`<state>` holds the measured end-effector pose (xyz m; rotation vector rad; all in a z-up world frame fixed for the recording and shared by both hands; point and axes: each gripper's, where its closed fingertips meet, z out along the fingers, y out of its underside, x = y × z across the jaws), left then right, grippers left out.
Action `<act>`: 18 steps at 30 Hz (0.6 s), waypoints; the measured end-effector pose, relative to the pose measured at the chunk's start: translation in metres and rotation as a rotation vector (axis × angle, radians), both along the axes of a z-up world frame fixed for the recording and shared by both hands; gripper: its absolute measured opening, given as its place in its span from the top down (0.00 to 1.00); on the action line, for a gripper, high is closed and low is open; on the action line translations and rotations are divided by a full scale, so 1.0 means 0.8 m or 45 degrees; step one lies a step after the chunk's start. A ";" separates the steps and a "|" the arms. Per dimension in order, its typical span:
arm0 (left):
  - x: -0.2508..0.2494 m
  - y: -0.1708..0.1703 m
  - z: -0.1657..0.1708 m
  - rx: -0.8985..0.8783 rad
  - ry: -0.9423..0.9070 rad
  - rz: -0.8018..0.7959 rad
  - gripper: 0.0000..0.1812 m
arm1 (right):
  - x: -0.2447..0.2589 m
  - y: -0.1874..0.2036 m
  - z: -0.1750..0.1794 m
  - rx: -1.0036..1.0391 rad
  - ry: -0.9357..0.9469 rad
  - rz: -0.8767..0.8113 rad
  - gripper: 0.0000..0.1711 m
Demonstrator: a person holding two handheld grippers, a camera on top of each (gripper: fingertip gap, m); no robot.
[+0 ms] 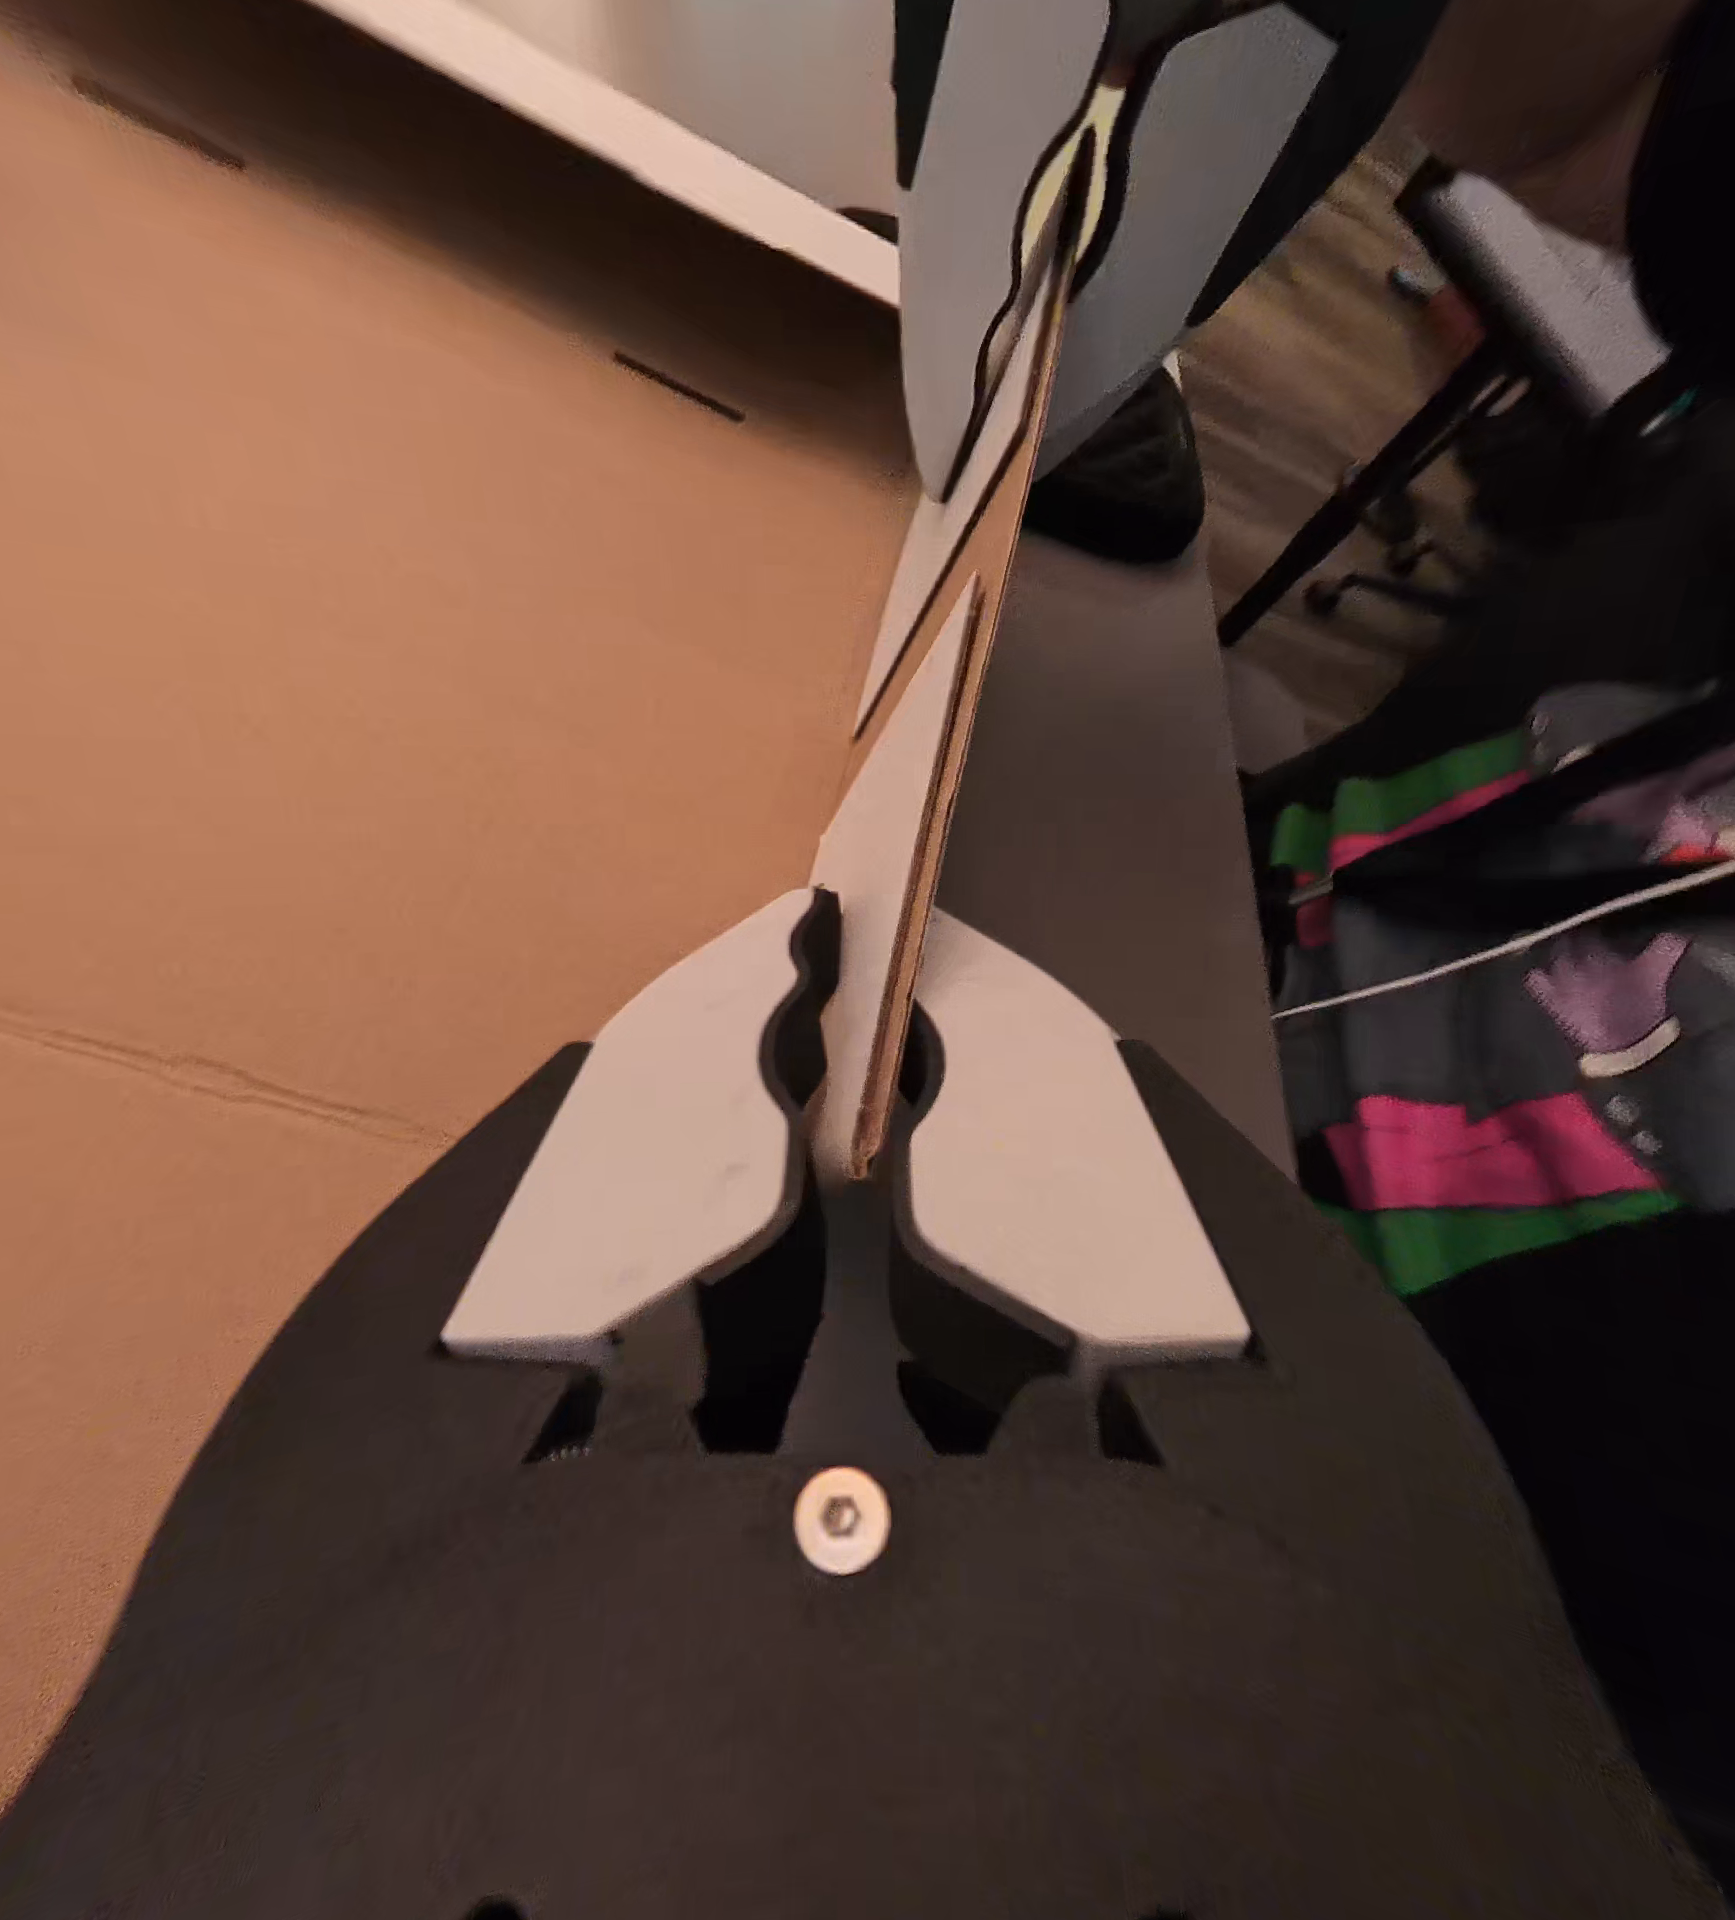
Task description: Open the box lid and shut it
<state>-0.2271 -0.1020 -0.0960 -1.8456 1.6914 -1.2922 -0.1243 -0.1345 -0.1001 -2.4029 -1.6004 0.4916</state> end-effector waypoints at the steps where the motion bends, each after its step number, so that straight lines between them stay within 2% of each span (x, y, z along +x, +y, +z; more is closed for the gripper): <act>1: 0.002 0.005 -0.001 -0.081 0.030 0.011 0.95 | 0.002 0.003 -0.001 -0.113 0.011 -0.015 0.98; 5: 0.011 0.026 -0.007 -0.377 0.068 0.068 0.95 | 0.008 0.019 -0.008 -0.509 0.090 -0.042 0.97; 8: 0.017 0.038 -0.014 -0.555 0.057 0.153 0.94 | 0.010 0.025 -0.013 -0.688 0.167 -0.048 0.97; 14: 0.015 0.039 -0.013 -0.465 0.034 0.212 0.94 | 0.008 0.024 -0.012 -0.649 0.260 0.024 0.97; 18: 0.020 0.049 -0.025 -0.646 0.095 0.235 0.94 | 0.013 0.031 -0.022 -0.828 0.261 0.102 0.97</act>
